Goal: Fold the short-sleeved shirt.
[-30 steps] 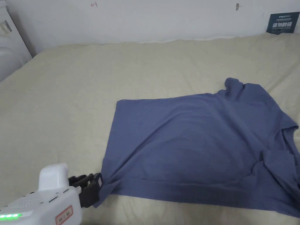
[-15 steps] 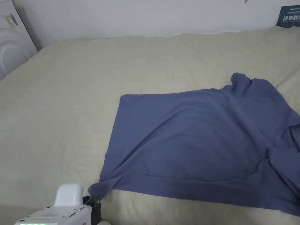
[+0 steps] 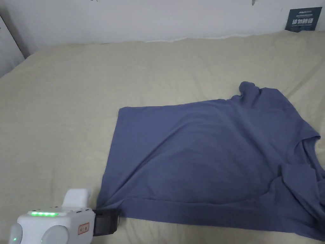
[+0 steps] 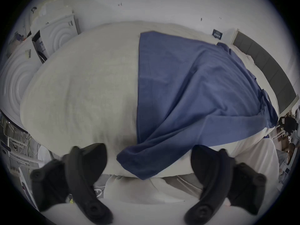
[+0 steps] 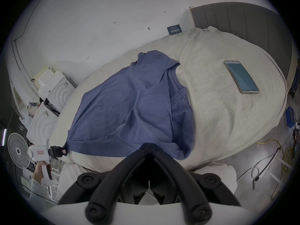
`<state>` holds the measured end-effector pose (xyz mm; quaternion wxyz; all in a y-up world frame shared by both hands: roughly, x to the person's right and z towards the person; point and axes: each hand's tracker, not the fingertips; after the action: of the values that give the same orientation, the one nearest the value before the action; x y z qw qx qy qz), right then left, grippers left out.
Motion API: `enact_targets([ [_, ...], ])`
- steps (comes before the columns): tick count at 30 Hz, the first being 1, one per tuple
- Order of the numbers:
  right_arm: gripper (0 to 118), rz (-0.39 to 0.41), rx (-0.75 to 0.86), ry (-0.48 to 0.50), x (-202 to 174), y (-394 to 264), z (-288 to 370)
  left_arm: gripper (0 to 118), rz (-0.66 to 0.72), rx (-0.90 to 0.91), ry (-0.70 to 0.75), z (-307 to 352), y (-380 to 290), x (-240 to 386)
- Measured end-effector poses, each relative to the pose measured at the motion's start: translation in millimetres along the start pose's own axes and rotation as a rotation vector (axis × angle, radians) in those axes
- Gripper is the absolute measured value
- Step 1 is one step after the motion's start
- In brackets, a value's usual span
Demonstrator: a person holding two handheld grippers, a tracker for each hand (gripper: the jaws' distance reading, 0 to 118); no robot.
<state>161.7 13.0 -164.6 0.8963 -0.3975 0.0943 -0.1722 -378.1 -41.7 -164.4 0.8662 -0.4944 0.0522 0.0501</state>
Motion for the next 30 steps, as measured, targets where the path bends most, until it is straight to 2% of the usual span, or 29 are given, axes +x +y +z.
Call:
enact_targets([
  [1, 0, 0.004, -0.001, -0.007, -1, 1, 0, 99, 0.002, -0.035, -0.006, -1, 0, 0],
  [2, 0, 0.006, -0.001, -0.017, -1, 3, 0, 80, 0.001, -0.030, 0.009, -9, -3, -10],
  [3, 0, 0.007, -0.001, -0.020, -1, 4, 0, 51, -0.011, -0.009, 0.020, -7, -7, -9],
  [4, 0, 0.004, -0.001, -0.022, -2, 5, -1, 35, -0.014, -0.001, 0.005, -3, -9, -9],
  [5, 0, -0.002, 0.000, -0.020, 0, 7, -1, 27, -0.007, -0.002, -0.002, 0, -9, -8],
  [8, 0, -0.028, -0.006, -0.021, 3, 9, -4, 15, 0.016, 0.018, -0.019, 2, -11, -12],
  [10, 0, -0.032, -0.009, -0.025, 6, 10, -5, 11, 0.029, 0.042, -0.011, 6, -10, -13],
  [15, 0, -0.012, -0.009, -0.046, 11, 10, -5, 9, 0.055, 0.049, -0.023, 11, -6, -15],
  [16, 1, -0.006, -0.006, -0.050, 11, 9, -4, 9, 0.059, 0.056, -0.017, 12, -6, -15],
  [17, 7, 0.016, -0.003, -0.057, 11, 8, -4, 9, 0.060, 0.040, -0.026, 12, -4, -16],
  [18, 30, 0.037, -0.002, -0.075, 12, 7, -4, 9, 0.053, 0.045, -0.018, 16, -4, -11],
  [20, 90, 0.105, -0.027, -0.104, 17, 5, -8, 9, 0.049, 0.049, -0.012, 16, -3, -11],
  [21, 111, 0.131, -0.037, -0.124, 17, 4, -10, 9, 0.050, 0.048, -0.012, 16, -3, -12],
  [25, 112, 0.279, -0.012, -0.182, 19, -3, -21, 9, 0.046, 0.049, -0.002, 18, -3, -5],
  [30, 112, 0.390, -0.044, -0.275, 26, 1, -44, 9, 0.034, 0.035, 0.012, 15, -6, -7],
])
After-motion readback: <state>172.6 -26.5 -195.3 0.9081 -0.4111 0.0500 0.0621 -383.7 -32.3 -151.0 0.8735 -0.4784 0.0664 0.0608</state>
